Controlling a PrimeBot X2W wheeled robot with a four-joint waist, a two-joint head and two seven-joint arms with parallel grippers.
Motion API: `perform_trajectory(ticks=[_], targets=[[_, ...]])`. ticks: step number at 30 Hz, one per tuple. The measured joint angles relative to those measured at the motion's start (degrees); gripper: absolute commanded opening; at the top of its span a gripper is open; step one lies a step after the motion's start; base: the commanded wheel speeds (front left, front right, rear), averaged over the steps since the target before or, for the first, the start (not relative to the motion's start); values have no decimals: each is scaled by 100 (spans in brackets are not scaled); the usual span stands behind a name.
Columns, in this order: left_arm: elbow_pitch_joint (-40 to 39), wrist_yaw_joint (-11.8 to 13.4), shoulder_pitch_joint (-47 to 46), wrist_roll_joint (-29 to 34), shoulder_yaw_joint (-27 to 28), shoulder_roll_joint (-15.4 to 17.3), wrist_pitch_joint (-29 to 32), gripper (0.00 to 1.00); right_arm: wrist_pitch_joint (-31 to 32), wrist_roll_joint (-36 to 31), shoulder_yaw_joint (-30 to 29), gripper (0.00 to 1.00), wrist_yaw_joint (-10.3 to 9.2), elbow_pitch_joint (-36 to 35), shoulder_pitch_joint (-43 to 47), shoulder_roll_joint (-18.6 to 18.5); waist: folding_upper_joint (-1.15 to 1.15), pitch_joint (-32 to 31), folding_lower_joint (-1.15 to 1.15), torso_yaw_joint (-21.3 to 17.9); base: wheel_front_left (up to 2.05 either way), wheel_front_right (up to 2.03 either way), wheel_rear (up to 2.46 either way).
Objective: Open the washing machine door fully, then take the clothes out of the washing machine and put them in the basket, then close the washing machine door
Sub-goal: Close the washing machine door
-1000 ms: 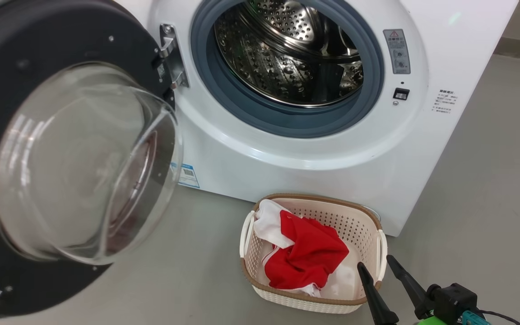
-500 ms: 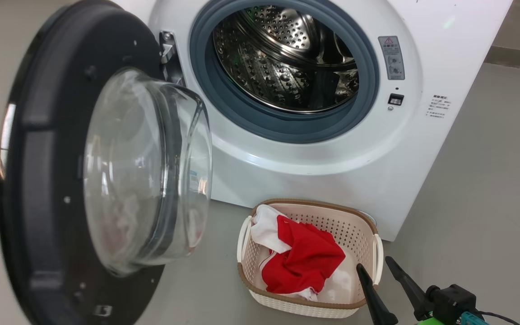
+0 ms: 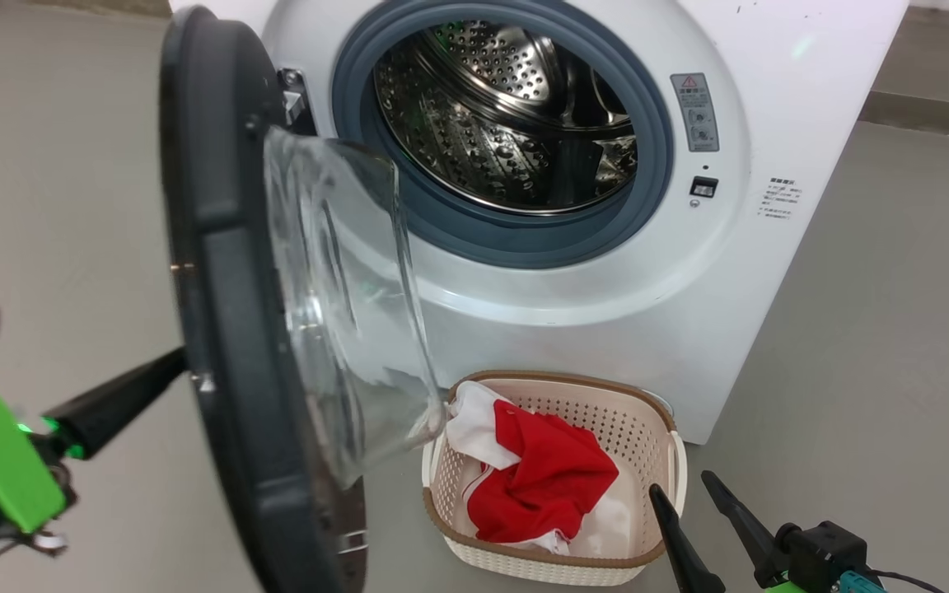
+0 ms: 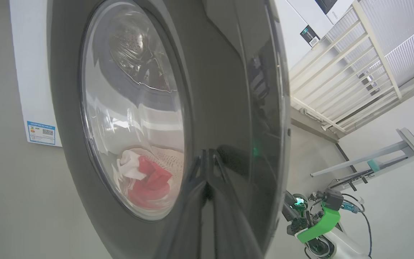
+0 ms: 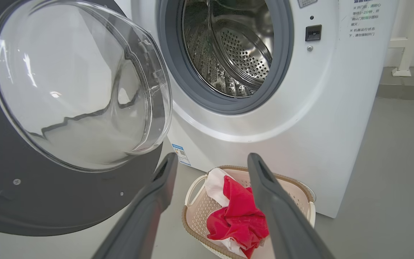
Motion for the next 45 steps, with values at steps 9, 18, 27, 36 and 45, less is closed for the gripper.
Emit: perform_trajectory(ticks=[9, 18, 27, 36, 45], targets=[[75, -1, 13, 1, -287, 15, -691, 0, 0, 0, 0, 100, 0, 0, 18, 0, 0, -39, 0, -84, 0, 0, 0], [537, -3, 739, 59, -310, 14, -1731, 20, 0, 1, -3, 100, 0, -8, 61, 2, 0, -148, 0, -16, 0, 0, 0], [834, -3, 1555, 234, -694, -75, -2677, 58, 0, 1, 32, 100, 0, -12, 154, 9, 0, -269, 0, 118, 0, 0, 0], [1328, -3, 1921, 467, -1194, -259, -3700, 100, 0, 27, 223, 100, 0, -4, 118, 18, 0, -339, 0, 228, 0, 0, 0], [1748, -3, 2132, 734, -1786, -403, -4642, 100, 0, 156, 368, 100, 0, 15, 1, 15, 0, -399, 0, 270, 0, 0, 0]])
